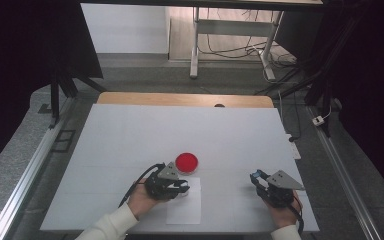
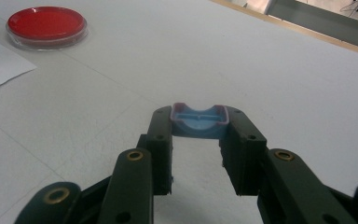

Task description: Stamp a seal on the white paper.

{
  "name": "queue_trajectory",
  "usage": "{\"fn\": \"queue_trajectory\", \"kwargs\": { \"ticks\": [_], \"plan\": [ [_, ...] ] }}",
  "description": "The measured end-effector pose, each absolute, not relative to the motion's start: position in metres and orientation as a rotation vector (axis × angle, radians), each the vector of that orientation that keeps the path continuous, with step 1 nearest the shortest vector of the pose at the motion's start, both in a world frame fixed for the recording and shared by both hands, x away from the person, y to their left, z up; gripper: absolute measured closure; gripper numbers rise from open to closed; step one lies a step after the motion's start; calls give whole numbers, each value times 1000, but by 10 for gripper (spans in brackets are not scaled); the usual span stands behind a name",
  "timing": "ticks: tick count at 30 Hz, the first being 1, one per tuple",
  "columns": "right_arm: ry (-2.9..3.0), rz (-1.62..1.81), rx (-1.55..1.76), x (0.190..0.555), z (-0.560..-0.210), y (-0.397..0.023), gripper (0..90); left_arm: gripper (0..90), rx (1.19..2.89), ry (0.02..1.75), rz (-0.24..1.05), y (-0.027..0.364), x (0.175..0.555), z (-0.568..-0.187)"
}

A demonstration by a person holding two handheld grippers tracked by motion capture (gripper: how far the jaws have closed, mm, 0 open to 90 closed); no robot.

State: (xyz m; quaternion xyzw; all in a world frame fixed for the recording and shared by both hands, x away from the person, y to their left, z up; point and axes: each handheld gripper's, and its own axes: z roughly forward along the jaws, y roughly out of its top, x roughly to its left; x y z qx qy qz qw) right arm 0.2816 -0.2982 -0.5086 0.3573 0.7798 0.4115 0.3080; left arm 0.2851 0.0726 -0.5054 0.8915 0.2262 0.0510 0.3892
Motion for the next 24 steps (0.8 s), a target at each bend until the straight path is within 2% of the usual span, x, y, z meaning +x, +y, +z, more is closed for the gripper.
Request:
{"fn": "queue_trajectory", "kwargs": {
  "ticks": [24],
  "plan": [
    [2061, 1093, 943, 282, -509, -298, 648, 753, 2283, 570, 133, 71, 285, -508]
  ]
}}
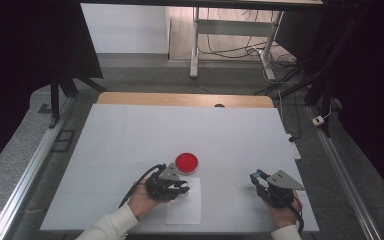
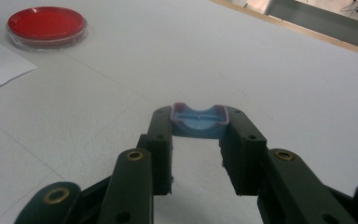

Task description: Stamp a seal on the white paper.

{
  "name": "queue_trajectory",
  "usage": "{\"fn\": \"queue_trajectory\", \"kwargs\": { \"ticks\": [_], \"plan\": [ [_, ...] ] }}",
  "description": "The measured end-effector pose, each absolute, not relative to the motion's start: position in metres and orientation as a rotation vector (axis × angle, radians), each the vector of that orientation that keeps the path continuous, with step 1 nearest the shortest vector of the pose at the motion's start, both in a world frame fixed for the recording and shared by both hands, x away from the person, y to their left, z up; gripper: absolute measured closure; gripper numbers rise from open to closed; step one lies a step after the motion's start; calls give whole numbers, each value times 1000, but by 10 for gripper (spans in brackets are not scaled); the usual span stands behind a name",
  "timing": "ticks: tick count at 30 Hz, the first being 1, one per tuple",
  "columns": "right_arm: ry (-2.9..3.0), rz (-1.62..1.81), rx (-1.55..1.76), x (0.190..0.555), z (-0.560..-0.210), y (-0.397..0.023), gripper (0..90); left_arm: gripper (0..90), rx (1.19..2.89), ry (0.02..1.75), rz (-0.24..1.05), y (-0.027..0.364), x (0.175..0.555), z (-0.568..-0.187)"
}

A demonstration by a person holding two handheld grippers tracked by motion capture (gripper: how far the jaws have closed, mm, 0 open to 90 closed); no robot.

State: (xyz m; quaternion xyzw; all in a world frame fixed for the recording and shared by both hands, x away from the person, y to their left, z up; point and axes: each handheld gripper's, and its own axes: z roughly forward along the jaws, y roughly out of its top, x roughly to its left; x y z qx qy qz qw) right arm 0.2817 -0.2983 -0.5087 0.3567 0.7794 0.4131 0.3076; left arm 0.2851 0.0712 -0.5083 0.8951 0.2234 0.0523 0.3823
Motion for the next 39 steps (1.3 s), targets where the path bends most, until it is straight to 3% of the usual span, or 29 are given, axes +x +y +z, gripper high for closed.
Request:
{"fn": "queue_trajectory", "kwargs": {
  "ticks": [39],
  "plan": [
    [2064, 1092, 938, 282, -509, -298, 648, 759, 2342, 561, 172, 65, 282, -509]
  ]
}}
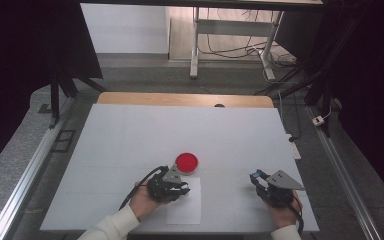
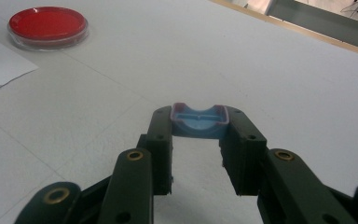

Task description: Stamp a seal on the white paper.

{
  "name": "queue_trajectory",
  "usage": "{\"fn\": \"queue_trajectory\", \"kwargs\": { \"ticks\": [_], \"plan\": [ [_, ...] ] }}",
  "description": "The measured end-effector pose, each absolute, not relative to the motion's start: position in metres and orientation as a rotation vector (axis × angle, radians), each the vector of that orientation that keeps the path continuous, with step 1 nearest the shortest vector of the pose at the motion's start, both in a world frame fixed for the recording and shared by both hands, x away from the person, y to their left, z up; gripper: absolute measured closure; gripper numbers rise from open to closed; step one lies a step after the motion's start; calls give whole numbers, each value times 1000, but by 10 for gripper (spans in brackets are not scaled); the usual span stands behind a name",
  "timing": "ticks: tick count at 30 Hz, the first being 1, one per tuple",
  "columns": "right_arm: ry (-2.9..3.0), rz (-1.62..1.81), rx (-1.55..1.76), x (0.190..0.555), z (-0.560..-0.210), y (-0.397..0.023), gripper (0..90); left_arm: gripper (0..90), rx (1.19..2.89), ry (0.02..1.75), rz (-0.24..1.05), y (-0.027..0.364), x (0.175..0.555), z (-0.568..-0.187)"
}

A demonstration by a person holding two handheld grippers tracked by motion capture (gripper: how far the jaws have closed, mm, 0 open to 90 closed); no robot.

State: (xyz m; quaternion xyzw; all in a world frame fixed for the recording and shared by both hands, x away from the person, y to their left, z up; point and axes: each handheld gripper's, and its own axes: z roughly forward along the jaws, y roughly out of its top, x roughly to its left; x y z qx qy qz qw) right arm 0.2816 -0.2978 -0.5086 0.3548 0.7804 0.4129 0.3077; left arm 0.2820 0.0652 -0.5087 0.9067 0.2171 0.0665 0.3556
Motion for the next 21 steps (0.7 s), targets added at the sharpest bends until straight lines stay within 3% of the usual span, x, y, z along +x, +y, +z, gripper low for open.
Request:
{"fn": "queue_trajectory", "kwargs": {
  "ticks": [21],
  "plan": [
    [2066, 1086, 936, 281, -508, -297, 648, 762, 2377, 556, 213, 61, 278, -508]
  ]
}}
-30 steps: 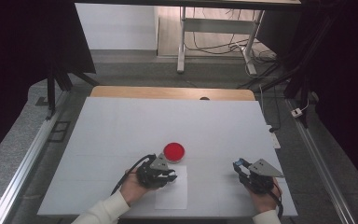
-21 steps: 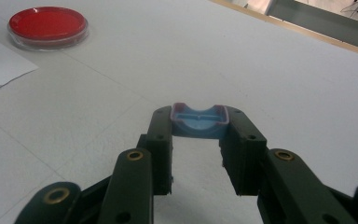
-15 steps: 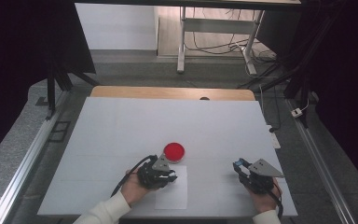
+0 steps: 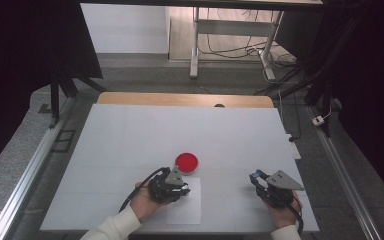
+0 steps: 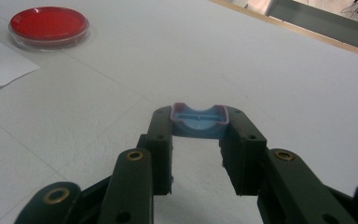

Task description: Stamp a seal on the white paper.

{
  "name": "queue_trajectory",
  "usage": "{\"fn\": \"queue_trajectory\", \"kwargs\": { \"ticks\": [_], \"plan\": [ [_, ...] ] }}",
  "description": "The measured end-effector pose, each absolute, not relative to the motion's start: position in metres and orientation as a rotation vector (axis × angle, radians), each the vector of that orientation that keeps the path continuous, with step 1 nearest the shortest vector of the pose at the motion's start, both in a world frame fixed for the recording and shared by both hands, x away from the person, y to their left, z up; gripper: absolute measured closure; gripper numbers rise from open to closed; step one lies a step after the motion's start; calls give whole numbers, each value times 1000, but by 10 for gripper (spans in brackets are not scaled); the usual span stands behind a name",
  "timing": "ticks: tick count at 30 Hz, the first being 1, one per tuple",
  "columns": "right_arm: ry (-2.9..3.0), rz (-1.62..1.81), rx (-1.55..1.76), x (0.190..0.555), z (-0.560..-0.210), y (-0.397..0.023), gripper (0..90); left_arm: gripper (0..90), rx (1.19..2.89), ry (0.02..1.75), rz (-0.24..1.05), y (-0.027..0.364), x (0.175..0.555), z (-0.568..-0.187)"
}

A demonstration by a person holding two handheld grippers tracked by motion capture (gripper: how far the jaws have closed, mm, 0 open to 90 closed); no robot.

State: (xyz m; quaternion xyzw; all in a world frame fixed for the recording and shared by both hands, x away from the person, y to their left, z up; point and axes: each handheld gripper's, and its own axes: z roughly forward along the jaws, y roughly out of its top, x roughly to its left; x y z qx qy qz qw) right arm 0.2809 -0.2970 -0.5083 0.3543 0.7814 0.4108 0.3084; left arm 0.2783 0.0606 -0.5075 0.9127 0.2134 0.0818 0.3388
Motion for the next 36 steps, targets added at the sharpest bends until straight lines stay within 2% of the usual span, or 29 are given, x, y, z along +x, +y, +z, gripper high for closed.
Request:
{"fn": "queue_trajectory", "kwargs": {
  "ticks": [36],
  "plan": [
    [2065, 1083, 934, 280, -508, -296, 648, 763, 2403, 554, 238, 57, 276, -506]
  ]
}}
